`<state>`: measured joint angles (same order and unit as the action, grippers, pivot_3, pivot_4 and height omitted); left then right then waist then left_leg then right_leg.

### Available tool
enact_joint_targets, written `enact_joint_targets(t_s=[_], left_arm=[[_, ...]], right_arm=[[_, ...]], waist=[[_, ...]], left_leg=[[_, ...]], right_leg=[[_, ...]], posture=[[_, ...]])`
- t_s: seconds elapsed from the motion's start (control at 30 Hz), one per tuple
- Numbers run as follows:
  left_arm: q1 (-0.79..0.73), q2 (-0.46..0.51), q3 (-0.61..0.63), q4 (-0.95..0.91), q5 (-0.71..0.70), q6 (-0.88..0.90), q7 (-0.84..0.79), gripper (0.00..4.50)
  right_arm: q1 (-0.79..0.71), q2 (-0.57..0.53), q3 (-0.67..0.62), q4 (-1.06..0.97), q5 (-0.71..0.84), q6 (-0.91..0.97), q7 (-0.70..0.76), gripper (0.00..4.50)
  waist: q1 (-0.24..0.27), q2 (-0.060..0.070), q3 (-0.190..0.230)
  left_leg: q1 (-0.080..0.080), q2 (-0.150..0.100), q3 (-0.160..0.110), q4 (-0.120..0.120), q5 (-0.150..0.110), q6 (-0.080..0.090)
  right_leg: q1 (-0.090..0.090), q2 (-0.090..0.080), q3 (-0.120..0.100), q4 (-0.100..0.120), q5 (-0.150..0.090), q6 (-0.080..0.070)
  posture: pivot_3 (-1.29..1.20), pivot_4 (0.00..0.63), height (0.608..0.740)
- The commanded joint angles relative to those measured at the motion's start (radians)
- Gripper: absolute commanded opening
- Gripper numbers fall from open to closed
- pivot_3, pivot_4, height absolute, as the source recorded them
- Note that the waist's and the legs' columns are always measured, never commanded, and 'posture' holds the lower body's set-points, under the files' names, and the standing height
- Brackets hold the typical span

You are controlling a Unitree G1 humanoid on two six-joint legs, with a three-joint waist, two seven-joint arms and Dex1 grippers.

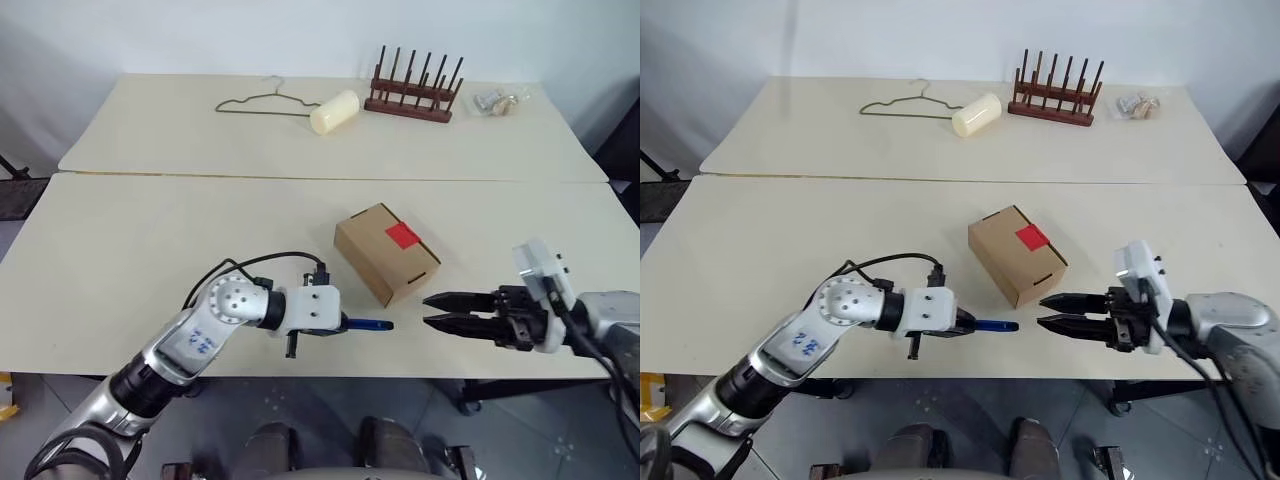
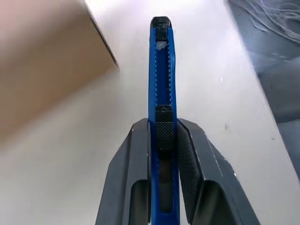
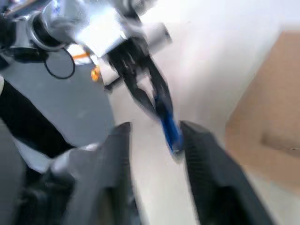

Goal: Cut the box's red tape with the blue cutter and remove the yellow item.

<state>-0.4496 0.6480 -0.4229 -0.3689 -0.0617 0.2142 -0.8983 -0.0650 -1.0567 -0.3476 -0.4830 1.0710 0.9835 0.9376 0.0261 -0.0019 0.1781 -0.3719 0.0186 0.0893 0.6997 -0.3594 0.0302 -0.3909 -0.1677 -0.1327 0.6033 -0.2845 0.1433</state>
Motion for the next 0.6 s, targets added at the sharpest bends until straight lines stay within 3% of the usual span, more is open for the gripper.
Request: enact_joint_targets(t_s=[0.03, 0.13, 0.2, 0.6], left_arm=[[0.001, -0.009, 0.033, -0.032, 0.046, -0.132, 0.022, 0.45], [-0.040, -0.061, 0.037, -0.004, 0.111, -0.184, 0.081, 0.45], [-0.079, -0.096, 0.031, 0.025, 0.158, -0.186, 0.113, 0.45], [-0.128, -0.190, 0.016, 0.086, 0.196, -0.200, 0.102, 0.45]], right_arm=[[-0.045, -0.057, -0.057, -0.010, 0.372, 0.151, -0.284, 3.11], [-0.045, -0.148, 0.017, 0.027, 0.757, 0.106, -0.561, 4.14], [-0.039, -0.181, 0.081, 0.024, 0.884, 0.067, -0.672, 4.36], [-0.177, 0.006, 0.236, 0.054, 0.901, -0.036, -0.996, 4.36]], waist=[[0.001, 0.000, 0.000], [0.004, 0.000, 0.000], [0.004, -0.001, 0.000], [0.003, -0.002, 0.001]], left_leg=[[0.000, 0.000, 0.000, 0.000, 0.000, 0.000], [0.000, -0.001, 0.000, 0.000, 0.000, 0.000], [-0.001, -0.001, 0.000, 0.000, 0.000, 0.001], [-0.005, -0.004, 0.002, 0.000, -0.001, 0.004]], right_leg=[[0.000, 0.000, 0.000, -0.001, 0.000, 0.000], [0.000, -0.001, -0.001, -0.001, 0.000, 0.000], [0.000, 0.000, -0.001, -0.002, 0.001, 0.001], [-0.001, 0.002, -0.002, -0.004, 0.004, 0.006]], posture=[[0.00, 0.150, 0.740], [0.00, 0.150, 0.740], [0.00, 0.150, 0.740], [0.00, 0.150, 0.740]])
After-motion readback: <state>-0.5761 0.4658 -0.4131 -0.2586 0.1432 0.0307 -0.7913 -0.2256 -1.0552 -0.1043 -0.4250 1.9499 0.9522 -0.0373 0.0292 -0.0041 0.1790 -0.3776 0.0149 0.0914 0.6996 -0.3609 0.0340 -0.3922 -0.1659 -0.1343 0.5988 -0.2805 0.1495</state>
